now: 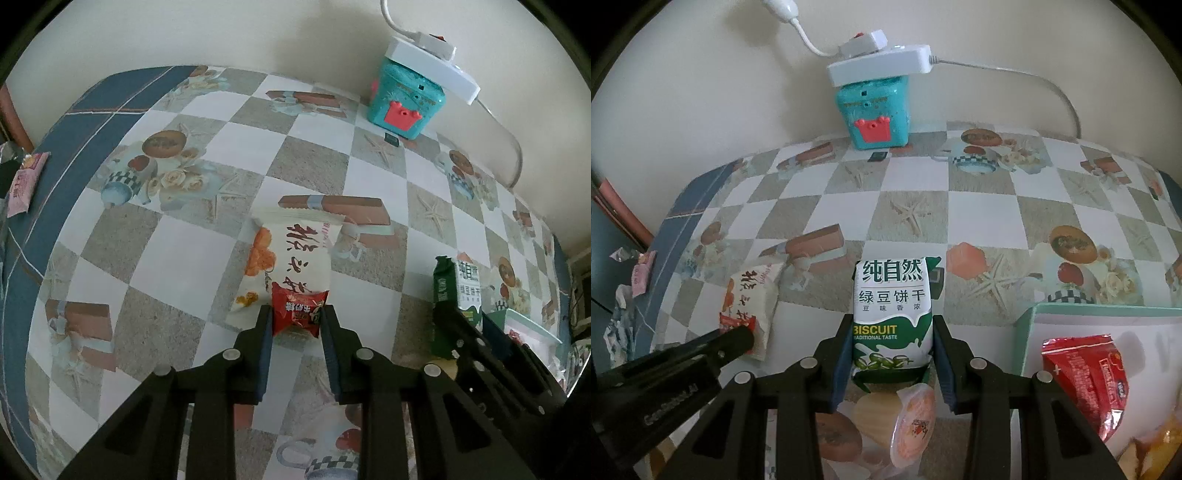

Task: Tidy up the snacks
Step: 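Carry the carton and candy packet over the tray and open both tools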

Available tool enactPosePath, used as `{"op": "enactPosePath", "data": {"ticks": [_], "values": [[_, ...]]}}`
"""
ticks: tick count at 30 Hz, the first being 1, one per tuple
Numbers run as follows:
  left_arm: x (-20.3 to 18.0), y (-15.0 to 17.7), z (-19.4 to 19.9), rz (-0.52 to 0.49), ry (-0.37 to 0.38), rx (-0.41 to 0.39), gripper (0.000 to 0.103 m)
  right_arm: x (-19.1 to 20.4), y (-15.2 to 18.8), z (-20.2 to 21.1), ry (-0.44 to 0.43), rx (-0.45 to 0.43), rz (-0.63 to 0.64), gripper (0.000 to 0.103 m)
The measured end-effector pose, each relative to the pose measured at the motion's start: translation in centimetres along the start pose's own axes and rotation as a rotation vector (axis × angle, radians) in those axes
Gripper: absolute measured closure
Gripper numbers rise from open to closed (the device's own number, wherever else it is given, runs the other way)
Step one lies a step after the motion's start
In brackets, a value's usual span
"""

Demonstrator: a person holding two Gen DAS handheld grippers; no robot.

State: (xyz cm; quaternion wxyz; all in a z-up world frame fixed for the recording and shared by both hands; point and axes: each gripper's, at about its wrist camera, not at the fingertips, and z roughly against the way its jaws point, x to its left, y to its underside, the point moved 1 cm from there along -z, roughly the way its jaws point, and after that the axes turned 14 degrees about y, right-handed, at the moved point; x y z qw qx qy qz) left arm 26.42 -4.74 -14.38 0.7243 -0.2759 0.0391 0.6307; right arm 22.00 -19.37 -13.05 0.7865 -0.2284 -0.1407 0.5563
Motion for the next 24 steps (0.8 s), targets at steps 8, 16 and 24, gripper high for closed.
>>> {"op": "enactPosePath", "data": {"ticks": [8, 16, 24], "values": [[0.7, -0.5, 1.3, 0.038, 0.02, -0.025, 0.078, -0.3, -0.3, 0.4, -0.004, -0.002, -0.008, 0.061], [0.3, -0.6, 3.0, 0.039, 0.02, -0.045, 0.078, -0.5, -0.7, 1.8, -0.006, -0.015, -0.003, 0.061], [-1.2, 0.0, 5.0, 0.023, 0.038, -0.034, 0.078, -1.3, -0.4, 5.1, 0.01, -0.022, 0.005, 0.061]]}}
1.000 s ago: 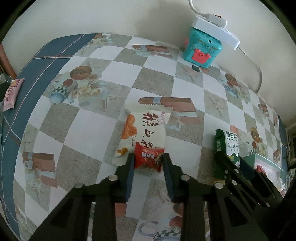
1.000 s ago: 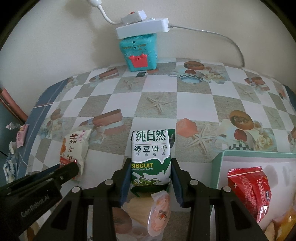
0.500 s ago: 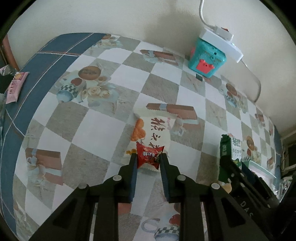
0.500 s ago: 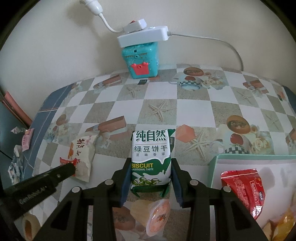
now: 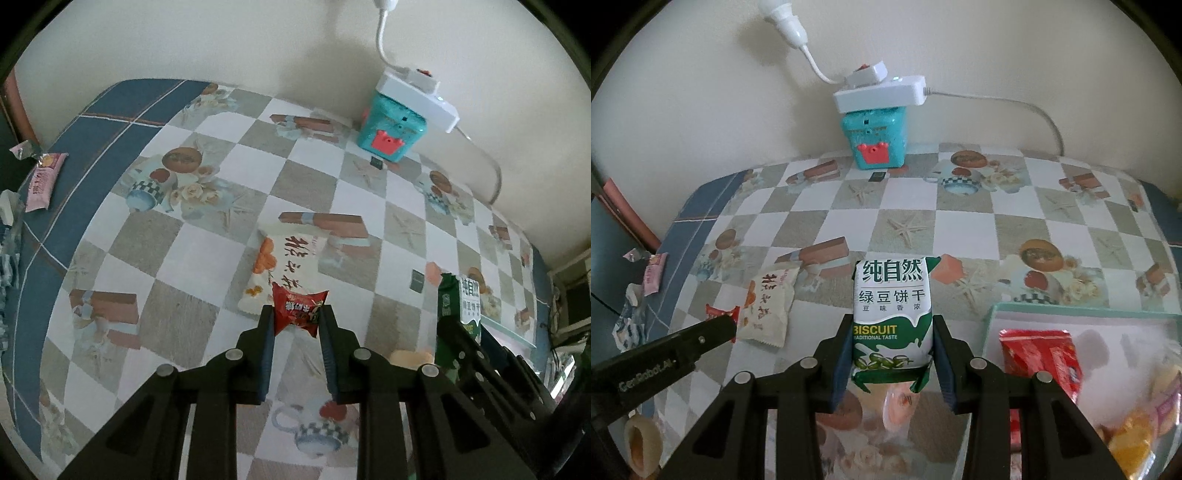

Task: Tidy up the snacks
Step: 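Carry the carton and candy packet over the tray and open both tools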

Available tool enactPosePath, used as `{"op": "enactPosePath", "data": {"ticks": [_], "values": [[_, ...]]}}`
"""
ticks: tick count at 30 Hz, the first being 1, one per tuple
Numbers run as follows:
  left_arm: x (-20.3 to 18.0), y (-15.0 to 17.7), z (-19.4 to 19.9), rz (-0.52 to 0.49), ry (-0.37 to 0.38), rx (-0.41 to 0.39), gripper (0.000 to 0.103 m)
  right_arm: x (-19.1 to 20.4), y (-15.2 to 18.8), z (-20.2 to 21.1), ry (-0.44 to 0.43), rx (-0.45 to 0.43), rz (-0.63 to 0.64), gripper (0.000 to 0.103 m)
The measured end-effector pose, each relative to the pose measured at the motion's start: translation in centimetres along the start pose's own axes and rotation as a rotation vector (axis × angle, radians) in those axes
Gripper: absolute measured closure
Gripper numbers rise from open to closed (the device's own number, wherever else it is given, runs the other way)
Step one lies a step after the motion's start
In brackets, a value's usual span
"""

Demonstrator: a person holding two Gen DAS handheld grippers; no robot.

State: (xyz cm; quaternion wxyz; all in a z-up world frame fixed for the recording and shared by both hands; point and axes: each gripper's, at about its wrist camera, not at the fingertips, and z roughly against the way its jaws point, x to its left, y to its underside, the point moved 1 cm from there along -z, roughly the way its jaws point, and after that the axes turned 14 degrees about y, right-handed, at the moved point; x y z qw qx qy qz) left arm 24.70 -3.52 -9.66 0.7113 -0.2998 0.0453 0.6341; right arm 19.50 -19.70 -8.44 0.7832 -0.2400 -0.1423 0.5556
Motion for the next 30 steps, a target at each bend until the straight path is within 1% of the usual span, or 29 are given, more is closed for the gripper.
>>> {"op": "enactPosePath", "data": {"ticks": [6, 10, 16, 20, 23, 27, 30], "values": [[-1.7, 1.3, 2.0, -0.037, -0.008, 0.0, 0.078, -0.8, 0.5, 3.3, 0.003, -0.002, -0.016, 0.061], [-2.9, 2.2, 3.5, -0.042, 0.009, -0.015, 0.078, -1.4, 1.2, 5.5, 0.005, -0.009, -0.025, 0.061], [-5.9, 3.2, 4.9, -0.087, 0.021, -0.041, 0.078, -4.4, 1.4, 7.6, 0.028, -0.023, -0.078, 0.061], [-8.6, 3.7, 4.8, -0.138, 0.033, -0.051, 0.078, -7.9, 1.1, 7.8, 0.079, -0.018, -0.139, 0.061], [-11.1, 3.9, 4.2, -0.184, 0.053, -0.053, 0.078, -11.7, 1.1, 7.1, 0.13, -0.001, -0.209, 0.061], [-14.8, 4.7, 2.4, -0.242, 0.086, -0.036, 0.078, -15.7, 1.4, 6.3, 0.167, 0.018, -0.272, 0.061], [-16.8, 5.2, 1.3, -0.283, 0.099, -0.024, 0.078, -18.6, 1.8, 5.6, 0.18, 0.036, -0.325, 0.061]]}}
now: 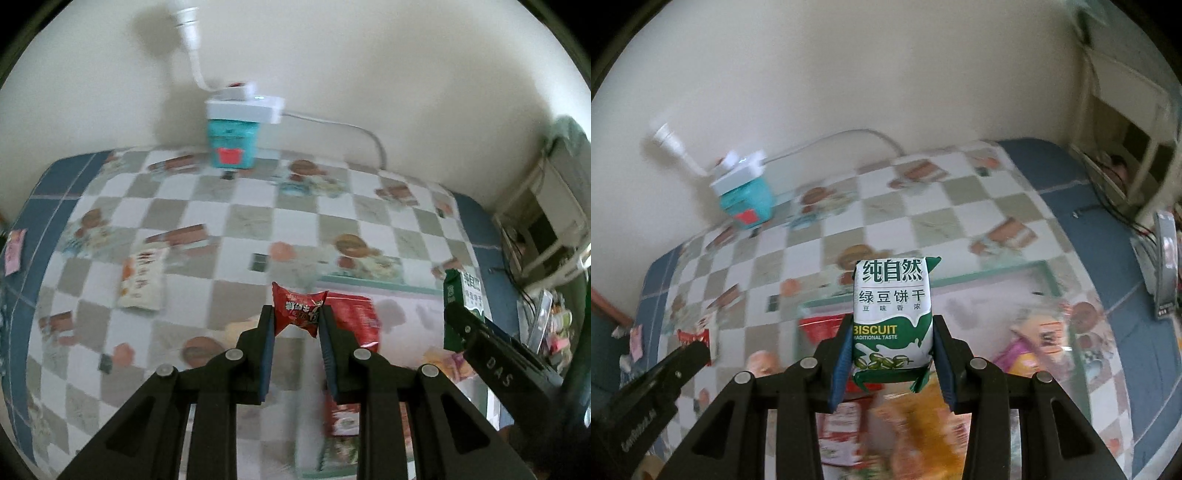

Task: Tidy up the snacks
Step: 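Carry the carton and candy packet over the tray and open both tools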

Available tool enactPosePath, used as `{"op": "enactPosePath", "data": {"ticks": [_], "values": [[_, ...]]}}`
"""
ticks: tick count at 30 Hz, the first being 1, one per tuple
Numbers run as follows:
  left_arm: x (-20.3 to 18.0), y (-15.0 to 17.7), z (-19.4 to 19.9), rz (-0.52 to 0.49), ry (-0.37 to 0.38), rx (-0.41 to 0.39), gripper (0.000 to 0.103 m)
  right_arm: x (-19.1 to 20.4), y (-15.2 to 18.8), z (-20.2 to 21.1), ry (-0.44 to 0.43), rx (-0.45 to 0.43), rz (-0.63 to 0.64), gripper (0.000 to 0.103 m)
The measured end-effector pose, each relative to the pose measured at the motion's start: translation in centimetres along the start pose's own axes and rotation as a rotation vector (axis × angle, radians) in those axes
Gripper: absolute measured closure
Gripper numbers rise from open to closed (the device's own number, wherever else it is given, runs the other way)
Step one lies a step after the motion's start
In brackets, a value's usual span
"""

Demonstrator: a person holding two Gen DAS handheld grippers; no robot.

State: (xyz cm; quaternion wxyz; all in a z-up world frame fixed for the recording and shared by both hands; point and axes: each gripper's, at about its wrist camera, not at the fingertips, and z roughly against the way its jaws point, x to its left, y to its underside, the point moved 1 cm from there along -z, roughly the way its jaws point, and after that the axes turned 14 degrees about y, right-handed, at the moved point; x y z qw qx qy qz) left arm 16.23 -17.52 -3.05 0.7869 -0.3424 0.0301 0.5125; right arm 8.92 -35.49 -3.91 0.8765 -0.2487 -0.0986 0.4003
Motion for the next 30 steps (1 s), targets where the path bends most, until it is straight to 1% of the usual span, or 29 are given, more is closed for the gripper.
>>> {"op": "enactPosePath", "data": {"ticks": [4, 7, 11, 16, 19, 21, 24, 30], "values": [[-2.5, 0.2, -2.0, -0.042, 0.03, 0.023, 0.078, -2.4, -0.5, -1.2, 0.022, 0.025, -0.039, 0.061], [-3.7, 0.5, -3.4, -0.064, 0.04, 0.053, 0.078, -3.4, -0.9, -1.8, 0.041, 0.036, -0.056, 0.061], [-4.8, 1.0, -5.2, -0.073, 0.064, 0.104, 0.078, -4.0, -1.0, -2.6, 0.035, 0.055, -0.067, 0.061], [-5.3, 1.9, -7.0, -0.073, 0.061, 0.159, 0.078, -3.6, -0.4, -4.2, 0.021, 0.108, -0.068, 0.061], [-5.3, 2.4, -8.0, -0.071, 0.067, 0.19, 0.078, -3.4, 0.0, -5.1, 0.031, 0.139, -0.061, 0.06], [-5.2, 2.6, -8.4, -0.065, 0.065, 0.205, 0.078, -3.4, 0.1, -5.2, 0.034, 0.144, -0.058, 0.06], [-5.0, 2.7, -8.7, -0.059, 0.061, 0.217, 0.078, -3.4, 0.2, -5.3, 0.033, 0.149, -0.061, 0.06], [-4.8, 2.7, -8.5, -0.053, 0.061, 0.215, 0.078, -3.4, 0.2, -5.4, 0.039, 0.161, -0.058, 0.06]]}}
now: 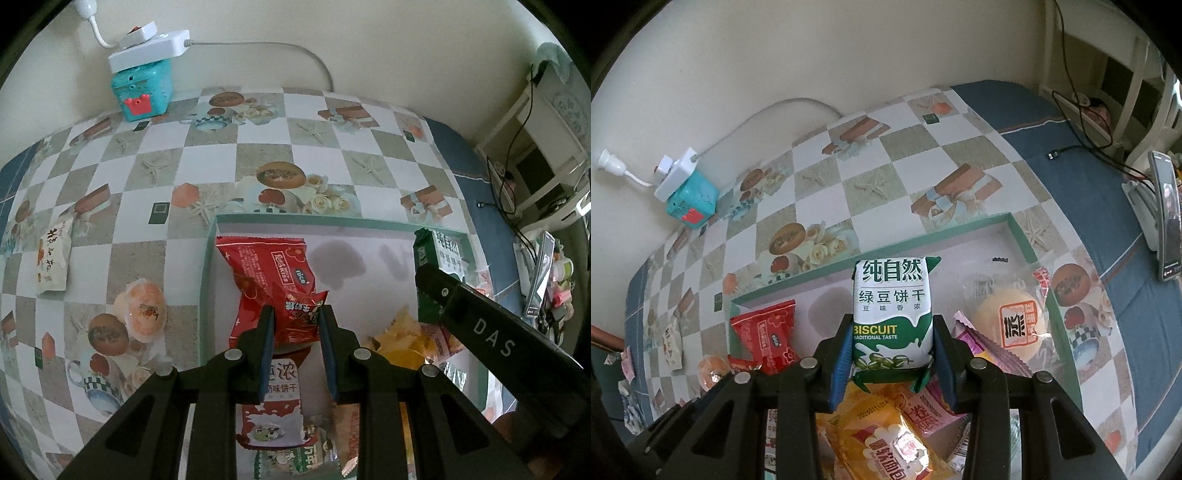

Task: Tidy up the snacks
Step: 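Carry the carton and candy packet over the tray and open both tools, then lift both tools from the tray back toward the pastry bag and jelly cup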

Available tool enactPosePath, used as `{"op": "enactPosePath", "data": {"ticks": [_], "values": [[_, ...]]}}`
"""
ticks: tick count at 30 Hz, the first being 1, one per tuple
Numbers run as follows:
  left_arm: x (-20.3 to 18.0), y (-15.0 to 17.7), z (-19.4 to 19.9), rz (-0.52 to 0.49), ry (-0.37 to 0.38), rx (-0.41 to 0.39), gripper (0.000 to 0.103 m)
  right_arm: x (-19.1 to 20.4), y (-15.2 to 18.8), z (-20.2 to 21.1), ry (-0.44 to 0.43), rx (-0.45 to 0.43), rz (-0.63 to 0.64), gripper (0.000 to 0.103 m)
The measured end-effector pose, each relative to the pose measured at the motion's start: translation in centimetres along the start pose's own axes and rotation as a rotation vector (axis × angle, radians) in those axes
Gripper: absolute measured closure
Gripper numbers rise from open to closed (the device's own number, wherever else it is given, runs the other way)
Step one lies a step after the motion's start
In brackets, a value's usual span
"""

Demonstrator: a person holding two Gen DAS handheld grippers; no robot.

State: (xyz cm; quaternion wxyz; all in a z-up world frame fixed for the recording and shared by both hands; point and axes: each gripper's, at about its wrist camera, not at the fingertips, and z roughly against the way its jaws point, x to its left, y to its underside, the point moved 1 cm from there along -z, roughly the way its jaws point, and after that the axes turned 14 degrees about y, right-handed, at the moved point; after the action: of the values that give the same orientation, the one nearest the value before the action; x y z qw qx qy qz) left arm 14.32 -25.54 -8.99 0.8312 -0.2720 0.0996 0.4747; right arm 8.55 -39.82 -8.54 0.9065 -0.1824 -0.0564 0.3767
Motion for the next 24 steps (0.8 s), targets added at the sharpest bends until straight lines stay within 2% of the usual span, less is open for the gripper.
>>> {"op": "enactPosePath", "data": {"ticks": [5, 7, 8, 9, 10, 11, 16, 18, 21, 24], "values": [[-0.1, 0.0, -0.3, -0.003, 0.0, 0.016, 0.076, 0.0, 0.0, -0.4, 0.006, 0.025, -0.003, 0.06], [0.0, 0.0, -0.4, 0.003, -0.002, 0.022, 0.062, 0.2, 0.1, -0.4, 0.007, 0.031, 0.003, 0.058], [0.0, 0.0, -0.4, 0.007, -0.005, 0.022, 0.043, 0.2, 0.1, -0.3, 0.014, 0.031, 0.004, 0.056], [0.1, 0.0, -0.3, 0.012, -0.007, 0.021, 0.033, 0.2, 0.1, -0.3, 0.014, 0.035, 0.003, 0.049], [0.2, 0.0, -0.3, 0.016, -0.005, 0.017, 0.033, 0.3, 0.0, -0.2, 0.007, 0.035, 0.001, 0.043], [0.3, -0.1, -0.2, 0.018, -0.005, 0.016, 0.033, 0.3, 0.0, 0.0, 0.005, 0.031, 0.0, 0.04], [0.9, -0.3, 0.4, 0.033, -0.033, 0.003, 0.032, 0.4, -0.3, 1.0, 0.028, 0.005, 0.011, 0.033], [1.2, -0.5, 0.8, 0.043, -0.041, -0.006, 0.026, 0.5, -0.4, 1.5, 0.032, -0.008, 0.01, 0.031], [2.2, -0.7, 1.7, 0.069, -0.075, -0.026, 0.013, 0.6, -0.6, 2.0, 0.048, -0.022, 0.007, 0.015], [3.7, -0.8, 2.7, 0.098, -0.13, -0.058, 0.012, 1.0, -0.6, 2.3, 0.058, -0.031, 0.021, 0.009]]}}
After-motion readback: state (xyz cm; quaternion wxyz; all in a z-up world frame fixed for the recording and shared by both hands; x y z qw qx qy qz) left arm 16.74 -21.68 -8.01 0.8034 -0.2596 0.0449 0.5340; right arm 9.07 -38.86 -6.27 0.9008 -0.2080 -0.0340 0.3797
